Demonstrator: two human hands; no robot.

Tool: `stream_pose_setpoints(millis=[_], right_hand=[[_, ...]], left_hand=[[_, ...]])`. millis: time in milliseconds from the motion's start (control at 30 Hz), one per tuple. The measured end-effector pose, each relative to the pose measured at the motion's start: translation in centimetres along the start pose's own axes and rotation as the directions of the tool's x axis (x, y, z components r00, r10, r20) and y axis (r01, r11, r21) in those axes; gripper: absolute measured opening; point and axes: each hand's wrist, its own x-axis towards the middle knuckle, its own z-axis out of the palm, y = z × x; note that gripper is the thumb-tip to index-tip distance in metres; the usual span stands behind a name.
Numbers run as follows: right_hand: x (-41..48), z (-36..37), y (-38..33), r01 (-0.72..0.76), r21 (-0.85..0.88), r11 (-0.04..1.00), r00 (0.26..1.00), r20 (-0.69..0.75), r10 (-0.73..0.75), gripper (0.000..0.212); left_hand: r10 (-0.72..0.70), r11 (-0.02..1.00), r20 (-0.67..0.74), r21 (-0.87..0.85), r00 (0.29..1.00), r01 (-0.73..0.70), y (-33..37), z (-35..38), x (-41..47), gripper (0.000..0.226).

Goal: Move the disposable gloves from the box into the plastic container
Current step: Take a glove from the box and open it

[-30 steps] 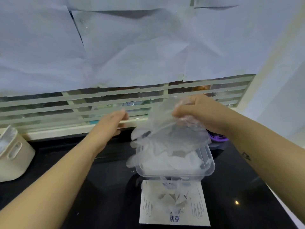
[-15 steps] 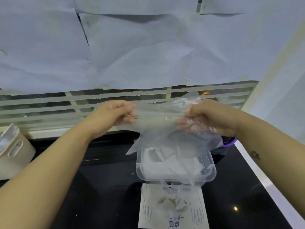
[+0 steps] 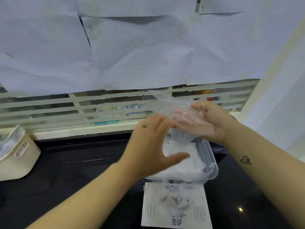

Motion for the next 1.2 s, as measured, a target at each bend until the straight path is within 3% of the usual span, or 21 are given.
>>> stream_pose_setpoints(millis=[33,100,167,233,333,400,533,567,633,700,800,867,967,1067,1200], right_hand=[[-0.1,0.1,0.0,0.006,0.033,0.999,1.0,-0.008,-0.006,0.041],[-0.4,0.0,0.0,0.037,0.079,0.996,0.999,-0.029,-0.034,0.036],[-0.6,-0.1,-0.1,0.064,0.101,0.993,0.997,-0.042,-0.06,0.033],[-0.8,-0.3,-0.2,0.064,0.118,0.991,0.997,-0.04,-0.06,0.033],[-1.0,-0.7,-0.5,0.064,0.117,0.991,0.997,-0.046,-0.059,0.035],[-0.9,-1.0,-0.7,0.059,0.143,0.988,0.998,-0.034,-0.055,0.041],[-0.7,-0.9,-1.2,0.061,0.133,0.989,0.998,-0.001,-0.062,0.04],[-0.6,-0.8,-1.3,0.058,0.113,0.992,0.998,0.009,-0.059,0.041],[-0.4,-0.1,-1.6,0.042,0.088,0.995,0.997,0.056,-0.047,0.043],[-0.3,0.7,-1.8,0.028,0.08,0.996,0.991,0.13,-0.038,0.049],[-0.2,1.8,-2.1,0.016,0.076,0.997,0.972,0.235,-0.034,0.054],[-0.1,2.0,-2.3,-0.001,0.107,0.994,0.959,0.281,-0.03,0.059],[-0.1,1.4,-2.8,0.014,0.062,0.998,0.96,0.277,-0.031,0.056],[0.1,-0.3,-2.8,0.033,-0.082,0.996,0.984,0.175,-0.018,0.042],[1.5,-3.7,-1.4,-0.039,-0.247,0.968,0.999,0.016,0.044,0.031]], left_hand=[[-0.059,0.998,0.039,-0.033,0.997,0.06,0.5,0.9,-0.3,0.055],[-0.342,0.904,0.097,-0.236,0.935,0.355,1.2,1.9,-0.3,0.054],[-0.572,0.649,0.239,-0.452,0.784,0.611,1.1,2.6,0.2,0.045],[-0.63,0.443,0.352,-0.569,0.692,0.693,0.6,3.0,0.8,0.026],[-0.581,0.13,0.518,-0.703,0.629,0.699,-0.2,2.7,0.7,0.014],[-0.523,-0.008,0.62,-0.689,0.585,0.724,-0.7,2.4,-0.2,0.013],[-0.49,0.033,0.756,-0.482,0.435,0.875,-2.4,2.1,-2.9,0.01],[-0.511,-0.007,0.76,-0.47,0.4,0.883,-2.9,2.3,-3.3,0.014],[-0.544,-0.201,0.772,-0.5,0.328,0.842,-4.0,2.2,-3.5,0.027],[-0.489,-0.393,0.822,-0.505,0.29,0.769,-5.0,2.1,-3.1,0.049],[-0.306,-0.575,0.881,-0.472,0.36,0.668,-5.1,2.3,-2.0,0.08],[-0.247,-0.63,0.863,-0.488,0.44,0.604,-4.4,2.6,-1.3,0.087],[-0.307,-0.691,0.794,-0.565,0.525,0.45,-3.9,3.4,-0.4,0.086],[-0.446,-0.71,0.748,-0.63,0.491,0.314,-4.8,3.5,0.1,0.081],[-0.673,-0.561,0.641,-0.768,0.369,0.31,-6.1,3.6,0.6,0.02]])
